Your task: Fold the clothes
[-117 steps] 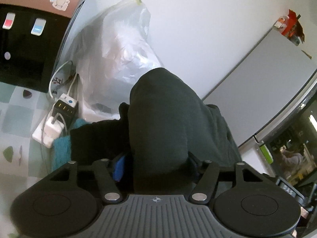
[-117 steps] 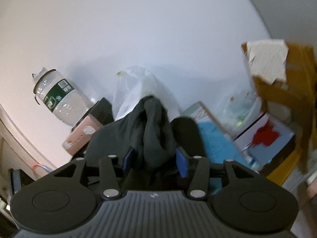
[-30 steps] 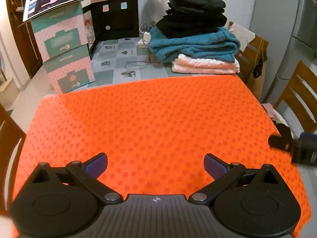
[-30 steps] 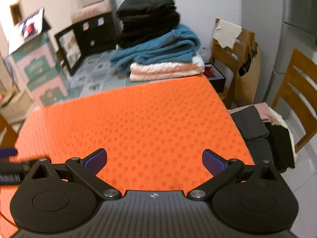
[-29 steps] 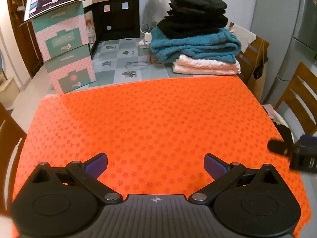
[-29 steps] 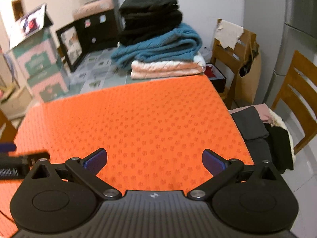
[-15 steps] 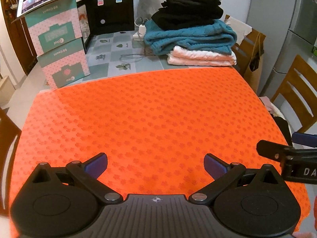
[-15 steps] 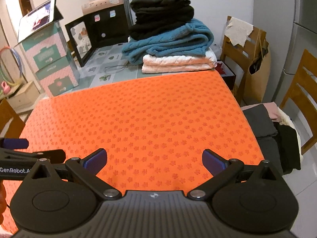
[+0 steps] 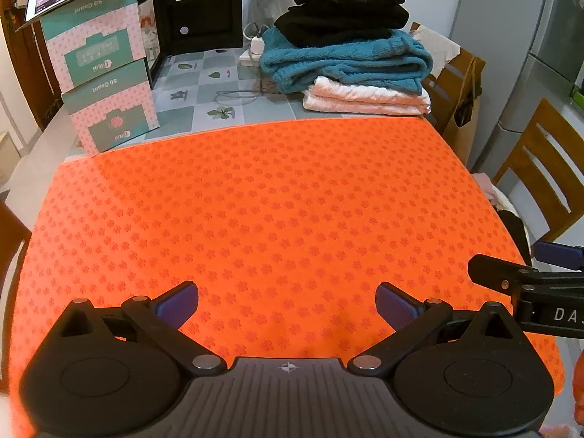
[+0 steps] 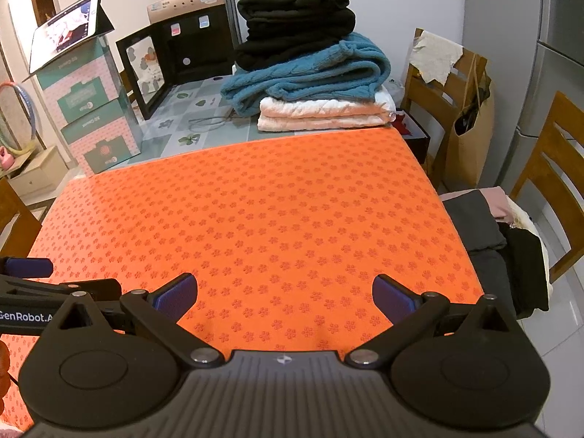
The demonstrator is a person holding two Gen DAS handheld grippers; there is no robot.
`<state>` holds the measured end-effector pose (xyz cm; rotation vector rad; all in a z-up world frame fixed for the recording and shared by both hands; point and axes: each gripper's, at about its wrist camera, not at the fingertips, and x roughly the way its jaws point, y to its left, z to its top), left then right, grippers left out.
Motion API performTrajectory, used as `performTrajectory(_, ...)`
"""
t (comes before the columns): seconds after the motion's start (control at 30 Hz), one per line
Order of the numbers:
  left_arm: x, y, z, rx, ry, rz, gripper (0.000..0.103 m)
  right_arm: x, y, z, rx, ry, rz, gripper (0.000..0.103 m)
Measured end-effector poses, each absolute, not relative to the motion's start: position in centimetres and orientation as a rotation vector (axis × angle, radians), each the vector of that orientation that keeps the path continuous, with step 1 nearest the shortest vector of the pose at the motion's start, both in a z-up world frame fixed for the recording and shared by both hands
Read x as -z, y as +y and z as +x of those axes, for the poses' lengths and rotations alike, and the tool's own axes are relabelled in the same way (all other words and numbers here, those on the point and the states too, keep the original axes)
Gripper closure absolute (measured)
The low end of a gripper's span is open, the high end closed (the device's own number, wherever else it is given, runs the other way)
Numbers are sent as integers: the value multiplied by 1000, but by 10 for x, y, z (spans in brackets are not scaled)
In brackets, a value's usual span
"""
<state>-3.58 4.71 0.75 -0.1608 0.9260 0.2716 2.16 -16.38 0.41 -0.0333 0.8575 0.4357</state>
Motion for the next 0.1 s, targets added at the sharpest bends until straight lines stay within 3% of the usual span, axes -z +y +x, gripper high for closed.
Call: performTrajectory(0.1, -7, 48, -36, -280, 933, -153, 0, -3, -164, 21, -433, 860, -30, 0)
